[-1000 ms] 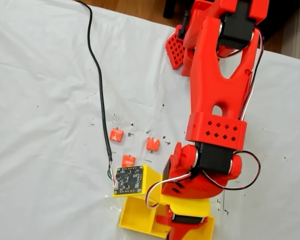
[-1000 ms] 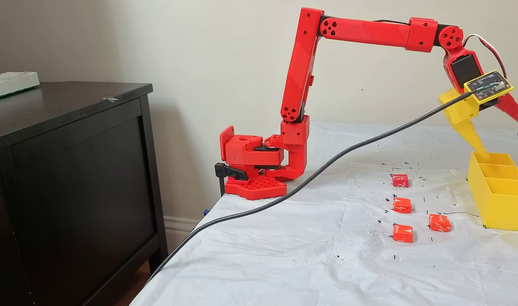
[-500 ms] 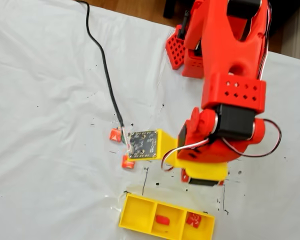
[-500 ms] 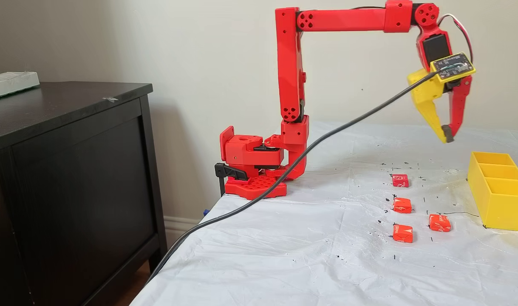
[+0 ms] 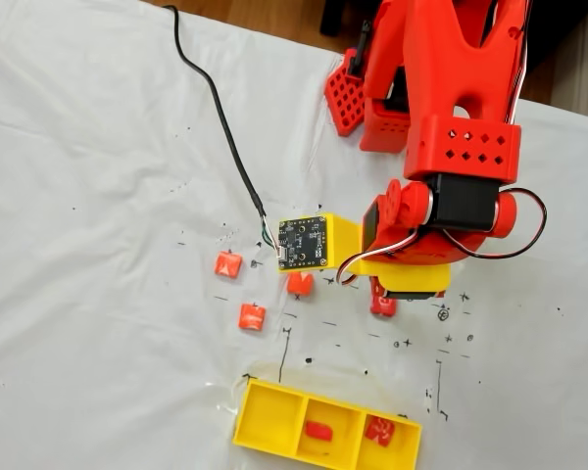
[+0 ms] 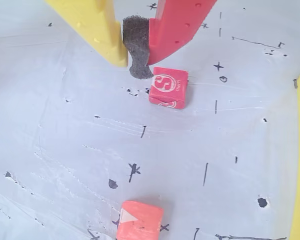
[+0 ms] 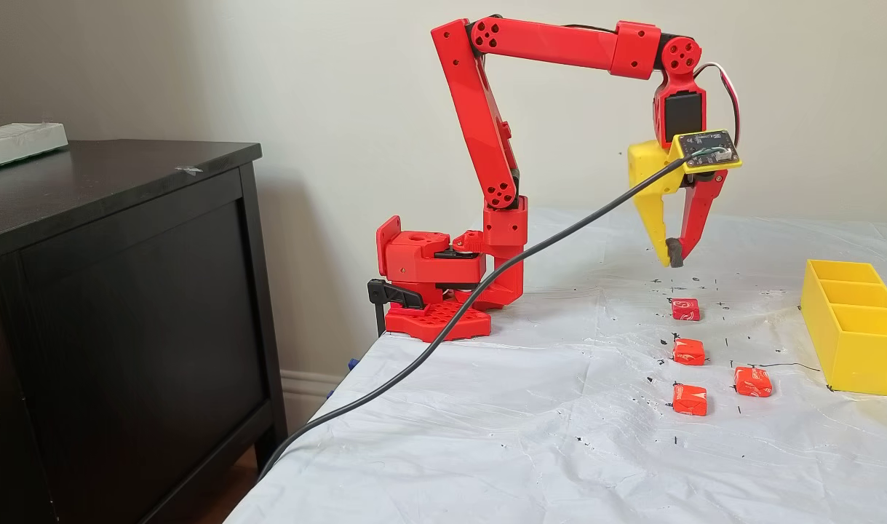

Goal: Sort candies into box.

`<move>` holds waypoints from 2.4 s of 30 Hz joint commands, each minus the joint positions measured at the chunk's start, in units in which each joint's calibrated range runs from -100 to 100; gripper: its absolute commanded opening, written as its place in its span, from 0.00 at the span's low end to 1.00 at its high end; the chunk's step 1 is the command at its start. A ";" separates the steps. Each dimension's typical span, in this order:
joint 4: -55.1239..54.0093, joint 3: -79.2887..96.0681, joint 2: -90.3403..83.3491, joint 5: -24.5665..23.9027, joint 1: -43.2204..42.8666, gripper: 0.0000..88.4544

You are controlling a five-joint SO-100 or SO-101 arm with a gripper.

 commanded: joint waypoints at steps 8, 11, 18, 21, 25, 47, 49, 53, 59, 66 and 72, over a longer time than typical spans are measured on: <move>-3.42 2.68 -4.87 1.37 -2.18 0.26; -4.57 2.95 -3.68 1.81 -2.45 0.30; -6.86 1.59 0.90 1.95 -1.99 0.34; -7.35 0.68 3.45 2.00 -1.72 0.34; -8.99 0.77 6.41 2.05 -1.63 0.36; -11.93 2.86 10.32 1.12 -4.26 0.39; -12.18 2.86 11.25 1.07 -4.35 0.39; -12.83 2.95 12.61 0.73 -4.62 0.38; -14.14 2.77 14.64 0.24 -5.07 0.37; -15.95 2.50 17.36 0.05 -5.35 0.33; -16.60 2.41 18.80 -0.68 -5.44 0.11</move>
